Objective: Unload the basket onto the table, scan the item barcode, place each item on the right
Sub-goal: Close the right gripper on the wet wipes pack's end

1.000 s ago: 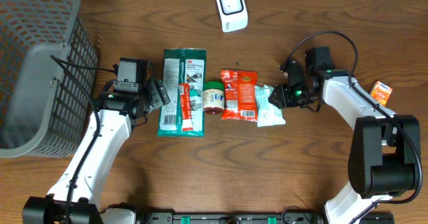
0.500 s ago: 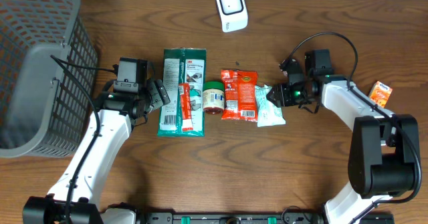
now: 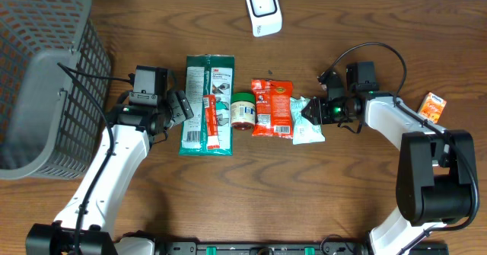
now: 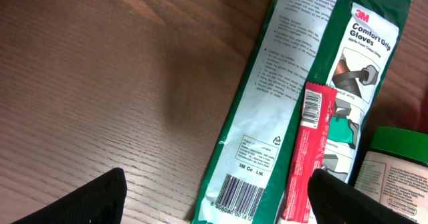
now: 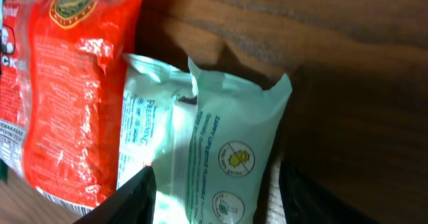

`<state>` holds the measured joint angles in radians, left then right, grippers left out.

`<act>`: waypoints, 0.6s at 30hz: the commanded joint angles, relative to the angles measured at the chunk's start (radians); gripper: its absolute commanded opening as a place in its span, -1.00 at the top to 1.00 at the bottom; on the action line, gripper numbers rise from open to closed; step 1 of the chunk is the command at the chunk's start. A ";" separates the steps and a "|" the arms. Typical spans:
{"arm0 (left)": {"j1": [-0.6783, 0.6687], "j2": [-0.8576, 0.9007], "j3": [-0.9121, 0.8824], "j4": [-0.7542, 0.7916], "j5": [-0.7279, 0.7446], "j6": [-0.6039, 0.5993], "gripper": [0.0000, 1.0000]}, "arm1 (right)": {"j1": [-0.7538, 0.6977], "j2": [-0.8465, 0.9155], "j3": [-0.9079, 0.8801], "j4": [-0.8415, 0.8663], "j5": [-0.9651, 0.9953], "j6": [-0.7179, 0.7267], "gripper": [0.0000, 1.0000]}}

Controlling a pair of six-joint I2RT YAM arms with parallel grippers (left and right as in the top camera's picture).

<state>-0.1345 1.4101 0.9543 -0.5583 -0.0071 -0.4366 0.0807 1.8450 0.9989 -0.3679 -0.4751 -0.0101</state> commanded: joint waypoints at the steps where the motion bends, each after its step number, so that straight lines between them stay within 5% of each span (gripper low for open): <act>1: 0.003 -0.005 0.017 -0.003 -0.020 0.010 -0.73 | 0.006 0.001 -0.008 0.021 -0.013 0.017 -0.12; 18: 0.003 -0.005 0.017 -0.003 -0.020 0.010 -0.73 | 0.007 0.001 -0.038 0.050 -0.035 0.066 -0.07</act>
<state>-0.1345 1.4101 0.9543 -0.5583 -0.0071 -0.4366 0.0807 1.8450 0.9806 -0.3290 -0.4957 0.0422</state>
